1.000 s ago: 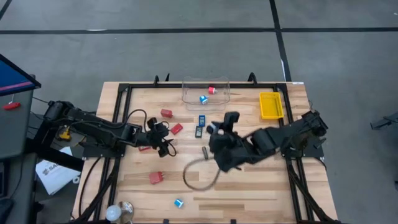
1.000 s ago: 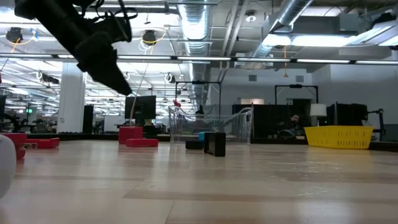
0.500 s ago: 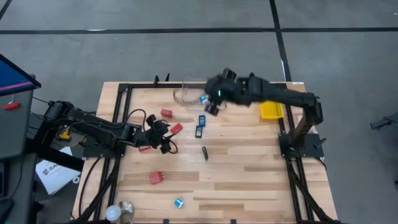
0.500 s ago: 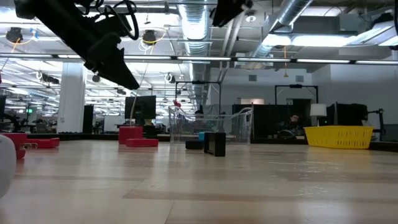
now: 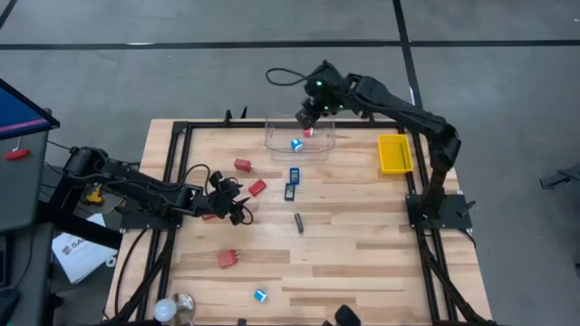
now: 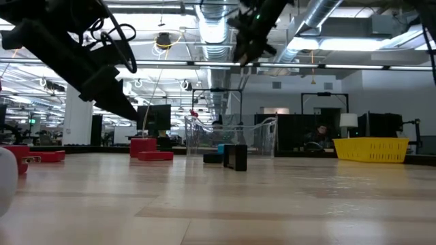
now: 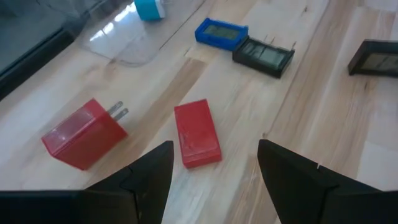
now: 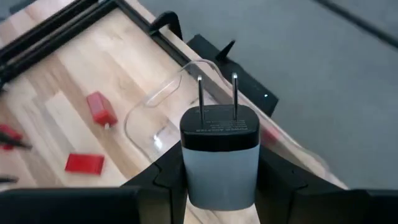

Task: Pick & Place Office items
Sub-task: Put the white charger adapter into the transparent bin

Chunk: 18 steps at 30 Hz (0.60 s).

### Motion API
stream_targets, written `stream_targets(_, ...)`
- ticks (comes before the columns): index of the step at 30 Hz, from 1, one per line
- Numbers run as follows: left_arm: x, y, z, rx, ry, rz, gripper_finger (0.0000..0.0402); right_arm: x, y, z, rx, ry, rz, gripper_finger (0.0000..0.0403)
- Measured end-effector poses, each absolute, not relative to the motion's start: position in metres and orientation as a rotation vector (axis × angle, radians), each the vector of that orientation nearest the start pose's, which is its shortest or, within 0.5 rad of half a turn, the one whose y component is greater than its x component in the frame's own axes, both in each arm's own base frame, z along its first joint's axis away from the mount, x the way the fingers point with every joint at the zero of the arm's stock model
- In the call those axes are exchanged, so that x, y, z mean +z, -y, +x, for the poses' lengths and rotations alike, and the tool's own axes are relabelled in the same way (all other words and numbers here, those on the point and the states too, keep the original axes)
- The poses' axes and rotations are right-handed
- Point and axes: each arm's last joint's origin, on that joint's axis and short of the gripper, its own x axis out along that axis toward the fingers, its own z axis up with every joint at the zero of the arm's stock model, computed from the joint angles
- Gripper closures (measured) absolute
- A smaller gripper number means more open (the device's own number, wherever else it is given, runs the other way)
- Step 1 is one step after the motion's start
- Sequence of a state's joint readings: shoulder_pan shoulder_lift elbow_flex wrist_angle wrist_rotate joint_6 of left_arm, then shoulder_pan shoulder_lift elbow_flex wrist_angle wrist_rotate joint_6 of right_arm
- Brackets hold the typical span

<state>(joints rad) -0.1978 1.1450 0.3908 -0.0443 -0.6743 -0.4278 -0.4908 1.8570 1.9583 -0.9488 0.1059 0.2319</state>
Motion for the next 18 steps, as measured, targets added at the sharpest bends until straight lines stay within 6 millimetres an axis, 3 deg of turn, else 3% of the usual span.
stream_targets(4, 0.156, 0.02, 0.194, 0.591, -0.606, -0.066, 0.0171, 0.341, 0.2, 0.363, -0.656, -0.833, 0.443, 0.0275)
stream_targets(10, 0.156, 0.021, 0.194, 0.589, -0.601, -0.072, 0.0171, 0.291, 0.201, 0.379, -0.675, -1.067, 0.412, 0.0275)
stream_targets(18, 0.157, 0.021, 0.195, 0.574, -0.596, -0.084, 0.0171, 0.255, 0.205, 0.393, -0.631, -1.182, 0.357, 0.0275)
